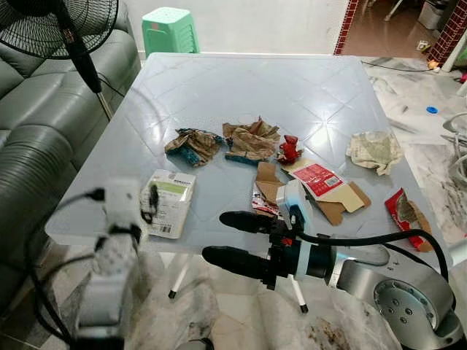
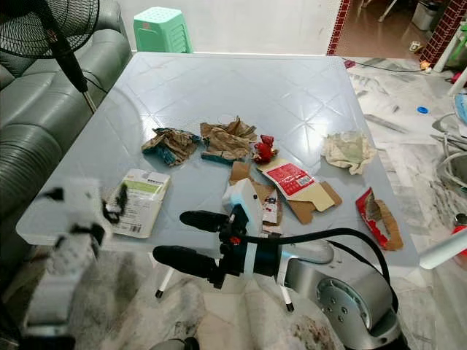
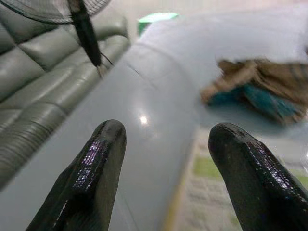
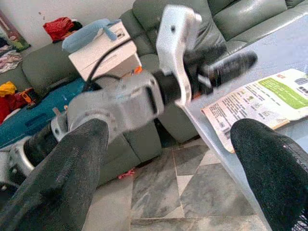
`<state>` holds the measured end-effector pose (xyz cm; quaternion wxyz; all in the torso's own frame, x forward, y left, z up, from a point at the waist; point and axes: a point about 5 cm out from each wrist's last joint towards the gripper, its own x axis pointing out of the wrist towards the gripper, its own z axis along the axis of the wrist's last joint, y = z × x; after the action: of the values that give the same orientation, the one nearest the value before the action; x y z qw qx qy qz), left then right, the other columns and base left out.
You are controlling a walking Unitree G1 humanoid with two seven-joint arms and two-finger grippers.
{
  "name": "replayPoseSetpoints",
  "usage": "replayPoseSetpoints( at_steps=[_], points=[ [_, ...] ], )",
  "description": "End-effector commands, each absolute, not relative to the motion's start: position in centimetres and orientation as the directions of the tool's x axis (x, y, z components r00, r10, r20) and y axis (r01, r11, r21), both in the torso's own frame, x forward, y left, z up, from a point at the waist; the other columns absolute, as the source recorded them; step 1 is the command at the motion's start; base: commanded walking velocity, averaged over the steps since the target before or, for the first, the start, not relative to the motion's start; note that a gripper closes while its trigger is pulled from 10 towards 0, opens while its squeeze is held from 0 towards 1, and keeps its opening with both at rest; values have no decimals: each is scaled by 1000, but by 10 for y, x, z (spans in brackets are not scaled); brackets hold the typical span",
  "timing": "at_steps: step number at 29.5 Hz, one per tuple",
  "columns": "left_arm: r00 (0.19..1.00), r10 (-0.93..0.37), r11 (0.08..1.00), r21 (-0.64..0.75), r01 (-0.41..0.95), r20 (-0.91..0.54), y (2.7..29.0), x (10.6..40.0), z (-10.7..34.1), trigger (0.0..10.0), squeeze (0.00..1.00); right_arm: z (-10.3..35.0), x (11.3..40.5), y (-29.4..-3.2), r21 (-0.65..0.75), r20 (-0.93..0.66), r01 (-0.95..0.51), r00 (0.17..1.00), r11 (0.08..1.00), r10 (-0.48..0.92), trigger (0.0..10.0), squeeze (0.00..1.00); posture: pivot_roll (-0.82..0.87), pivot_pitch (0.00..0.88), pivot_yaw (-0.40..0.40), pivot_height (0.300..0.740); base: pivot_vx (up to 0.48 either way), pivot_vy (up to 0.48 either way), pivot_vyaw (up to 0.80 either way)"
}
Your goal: Picking trash to rubbish bin
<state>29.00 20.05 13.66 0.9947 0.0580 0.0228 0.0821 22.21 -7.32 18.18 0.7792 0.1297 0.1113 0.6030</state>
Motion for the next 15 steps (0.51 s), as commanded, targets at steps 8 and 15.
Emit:
replayPoseSetpoints(
  at_steps=[8, 15],
  points=[
    [967, 221, 975, 10, -221, -125, 214, 294, 130, 10000, 0, 184, 221, -73, 322, -8, -919, 238, 228, 971, 10000, 0, -60, 80, 11, 740, 0, 0, 0],
    [961, 158, 980, -82, -181, -225, 205, 293, 117, 10000, 0, 185, 221, -72, 319, -7, -921, 235, 225, 972, 10000, 0, -59, 75, 10, 740, 0, 0, 0]
  ],
)
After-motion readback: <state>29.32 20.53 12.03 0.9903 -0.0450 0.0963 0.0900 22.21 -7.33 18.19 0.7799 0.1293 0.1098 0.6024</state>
